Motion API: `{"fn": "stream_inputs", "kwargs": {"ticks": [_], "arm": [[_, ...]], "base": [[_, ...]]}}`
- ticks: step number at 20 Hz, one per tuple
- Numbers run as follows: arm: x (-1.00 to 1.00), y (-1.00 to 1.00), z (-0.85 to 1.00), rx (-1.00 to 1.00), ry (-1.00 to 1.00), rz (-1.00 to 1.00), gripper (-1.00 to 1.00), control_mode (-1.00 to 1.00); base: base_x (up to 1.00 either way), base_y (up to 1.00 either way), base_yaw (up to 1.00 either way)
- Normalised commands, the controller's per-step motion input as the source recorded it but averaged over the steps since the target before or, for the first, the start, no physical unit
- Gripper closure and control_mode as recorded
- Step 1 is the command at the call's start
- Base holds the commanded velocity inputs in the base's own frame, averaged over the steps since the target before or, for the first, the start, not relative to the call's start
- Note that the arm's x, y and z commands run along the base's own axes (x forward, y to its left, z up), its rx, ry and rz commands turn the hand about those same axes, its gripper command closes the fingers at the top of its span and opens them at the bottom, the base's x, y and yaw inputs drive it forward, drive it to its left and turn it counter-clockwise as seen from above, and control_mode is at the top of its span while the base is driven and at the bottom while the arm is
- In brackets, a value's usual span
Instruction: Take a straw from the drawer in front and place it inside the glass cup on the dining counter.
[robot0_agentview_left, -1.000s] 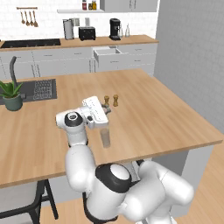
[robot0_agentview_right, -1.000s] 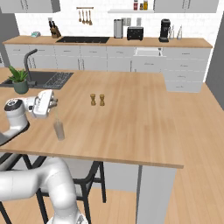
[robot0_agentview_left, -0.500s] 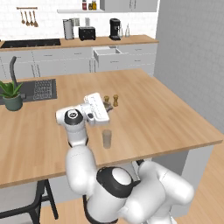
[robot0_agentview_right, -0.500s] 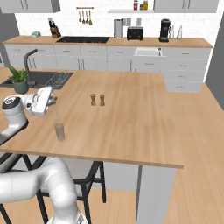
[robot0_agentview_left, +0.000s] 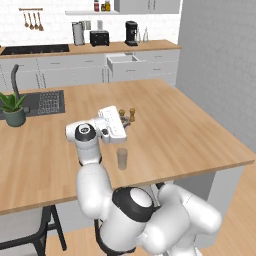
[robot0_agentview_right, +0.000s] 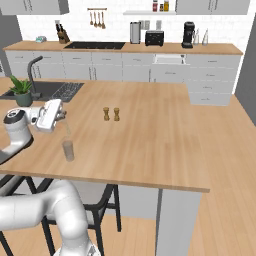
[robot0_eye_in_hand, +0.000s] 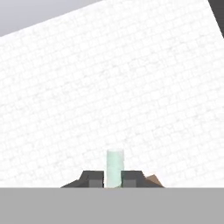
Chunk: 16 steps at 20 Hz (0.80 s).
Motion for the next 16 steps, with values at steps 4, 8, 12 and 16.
{"fn": "stream_inputs", "kwargs": {"ticks": [4,8,12,16], "arm": [[-0.22,0.00,-0.07,0.05,0.04,-0.03,1.00,-1.00],[-0.21,0.00,0.00,0.06,0.08,-0.06,1.00,-1.00],[-0.01,0.00,0.00,0.07,0.12,-0.07,1.00,-1.00],[0.00,0.00,-0.13,0.02,0.12,-0.07,1.00,-1.00]], "base": [[0.00,0.00,0.00],[0.00,0.00,0.00],[0.00,0.00,0.00],[0.00,0.00,0.00]]}}
